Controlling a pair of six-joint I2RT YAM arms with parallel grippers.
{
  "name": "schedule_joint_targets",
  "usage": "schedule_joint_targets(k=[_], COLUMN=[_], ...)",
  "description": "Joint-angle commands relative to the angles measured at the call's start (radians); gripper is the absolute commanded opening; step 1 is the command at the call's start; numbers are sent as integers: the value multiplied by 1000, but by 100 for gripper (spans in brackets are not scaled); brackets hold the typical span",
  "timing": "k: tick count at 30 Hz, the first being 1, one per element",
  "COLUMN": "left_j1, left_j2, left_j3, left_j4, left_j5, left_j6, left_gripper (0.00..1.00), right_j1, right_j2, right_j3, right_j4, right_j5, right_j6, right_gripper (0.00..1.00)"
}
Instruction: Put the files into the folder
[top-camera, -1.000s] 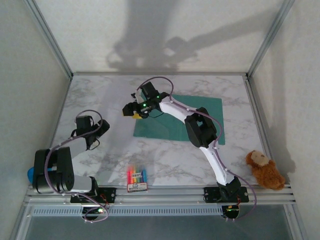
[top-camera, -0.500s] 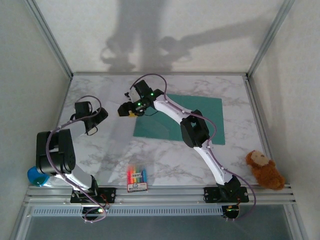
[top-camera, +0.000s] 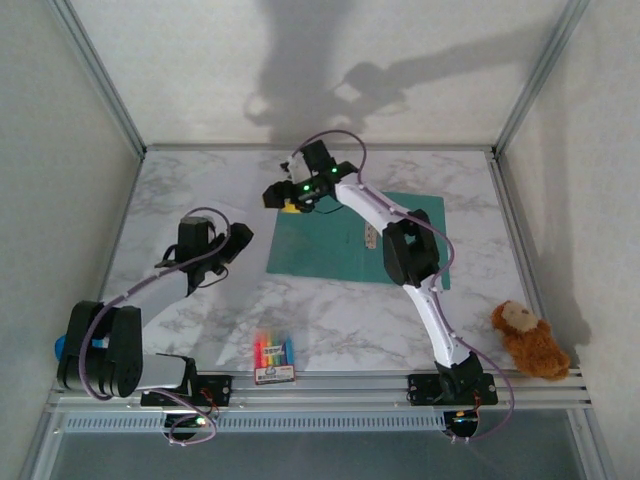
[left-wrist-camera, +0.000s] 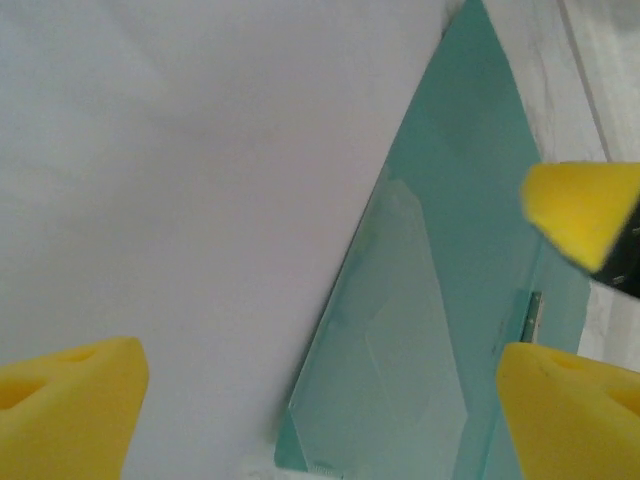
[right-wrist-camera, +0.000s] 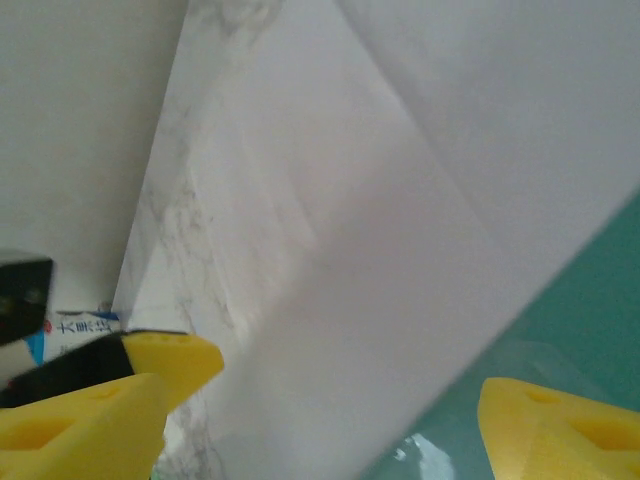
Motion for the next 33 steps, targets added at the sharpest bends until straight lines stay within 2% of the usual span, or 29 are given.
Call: schedule_joint_targets(k=[1, 6, 11, 15, 18, 22, 25, 33], left_j1=[-31, -69, -98, -107, -112, -109, -100, -51], left_j2=[-8, 42, 117, 120, 100, 103, 91, 21], left_j3=[-38, -61, -38, -23, -5, 48, 58, 45], left_j4=[74, 140, 105, -16, -165, -371, -505, -653], left_j5=[39, 48, 42, -2, -54, -41, -89, -149], left_j6=[-103, -141, -128, -84, -23, 98, 158, 160], left_gripper=[90, 89, 88, 88, 88, 89, 89, 88], right_j1=[-15, -28, -28, -26, -21, -4, 14, 54], right_j2=[-92, -106, -94, -69, -45, -1, 40, 101], right_j3=[-46, -76, -74, -43, -13, 45, 105, 175], right_j4=[31, 38, 49, 44, 32, 0, -42, -68], right_j5=[12, 23, 12, -9, -21, -46, -52, -82], right_j6=[-4, 3, 23, 40, 46, 37, 20, 5], right_gripper=[82, 82, 82, 82, 82, 82, 82, 82])
